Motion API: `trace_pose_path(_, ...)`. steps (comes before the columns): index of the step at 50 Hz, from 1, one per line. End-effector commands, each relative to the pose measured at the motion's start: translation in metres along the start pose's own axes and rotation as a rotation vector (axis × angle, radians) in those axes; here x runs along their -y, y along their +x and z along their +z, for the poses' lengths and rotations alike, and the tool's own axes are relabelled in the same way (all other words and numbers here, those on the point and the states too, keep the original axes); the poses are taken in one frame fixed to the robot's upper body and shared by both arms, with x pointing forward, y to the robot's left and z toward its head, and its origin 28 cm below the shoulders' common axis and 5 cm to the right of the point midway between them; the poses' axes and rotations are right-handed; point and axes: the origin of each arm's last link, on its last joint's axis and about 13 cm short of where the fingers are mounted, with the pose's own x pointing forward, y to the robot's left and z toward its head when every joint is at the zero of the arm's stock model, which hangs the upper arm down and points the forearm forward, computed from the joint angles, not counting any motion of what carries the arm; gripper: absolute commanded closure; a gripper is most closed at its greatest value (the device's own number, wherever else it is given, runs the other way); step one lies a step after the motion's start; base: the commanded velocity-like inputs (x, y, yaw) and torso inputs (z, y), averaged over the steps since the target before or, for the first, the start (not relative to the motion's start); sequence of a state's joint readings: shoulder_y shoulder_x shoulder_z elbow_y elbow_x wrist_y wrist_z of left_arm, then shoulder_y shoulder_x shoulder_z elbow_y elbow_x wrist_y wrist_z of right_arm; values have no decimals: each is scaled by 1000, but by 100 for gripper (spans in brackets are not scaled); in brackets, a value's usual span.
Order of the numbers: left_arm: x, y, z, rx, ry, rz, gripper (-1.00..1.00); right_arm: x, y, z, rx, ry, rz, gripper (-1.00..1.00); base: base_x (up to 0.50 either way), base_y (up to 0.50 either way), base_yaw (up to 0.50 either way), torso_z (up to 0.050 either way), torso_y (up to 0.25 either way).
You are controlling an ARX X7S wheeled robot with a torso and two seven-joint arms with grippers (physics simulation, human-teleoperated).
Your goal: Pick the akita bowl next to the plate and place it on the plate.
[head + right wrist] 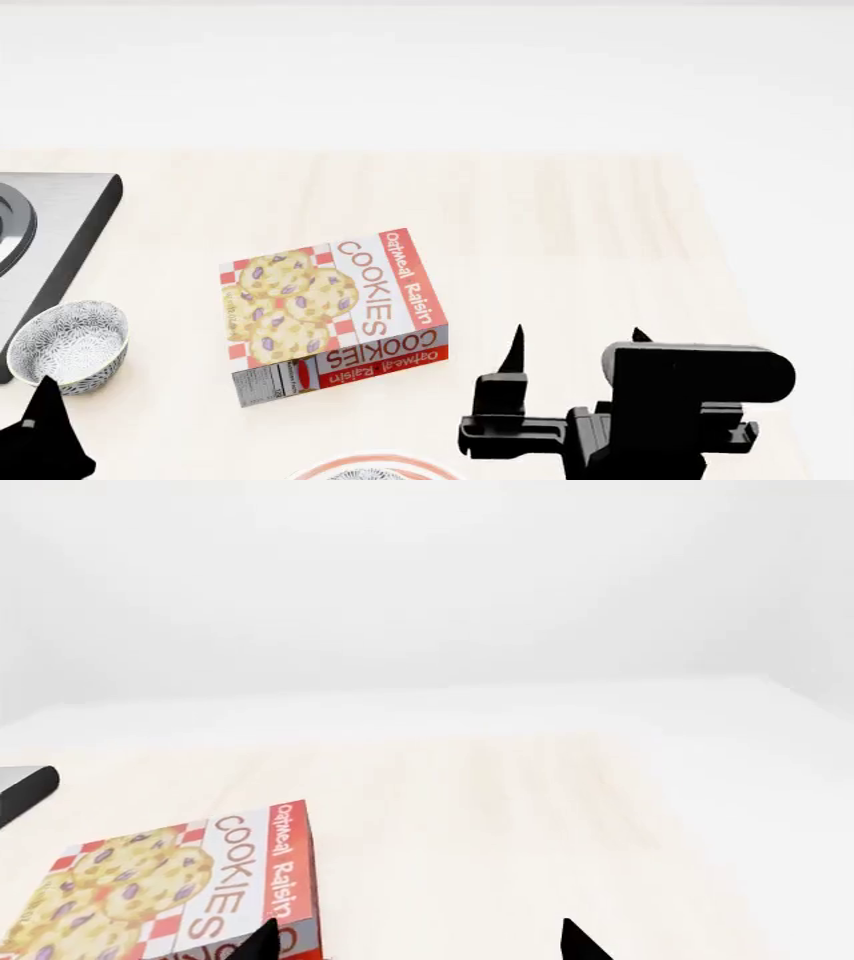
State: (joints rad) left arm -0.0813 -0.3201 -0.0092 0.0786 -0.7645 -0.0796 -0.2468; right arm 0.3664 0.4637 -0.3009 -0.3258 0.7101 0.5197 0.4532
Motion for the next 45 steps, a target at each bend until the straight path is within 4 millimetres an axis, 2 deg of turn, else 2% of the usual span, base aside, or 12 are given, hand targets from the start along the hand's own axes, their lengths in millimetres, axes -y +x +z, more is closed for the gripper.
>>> trace_pose_path(1, 2, 0, 1, 1, 0, 0, -100, 5, -1, -10, 61, -30, -67, -100, 0, 0, 0, 0, 0)
trace_pose_path(16, 0, 2, -1, 4, -3, 1, -100, 8, -3, -10, 131, -71, -127, -100, 0, 0, 0, 0, 0)
trace_pose_path(21, 0, 1, 1, 6, -2, 2, -100, 18, -2, -8, 123, -62, -149, -100, 0, 0, 0, 0, 0)
trace_pose_path(45, -3, -1, 1, 12, -1, 0, -100, 33, -28, 8, 168, -32, -231, -100, 0, 0, 0, 0, 0)
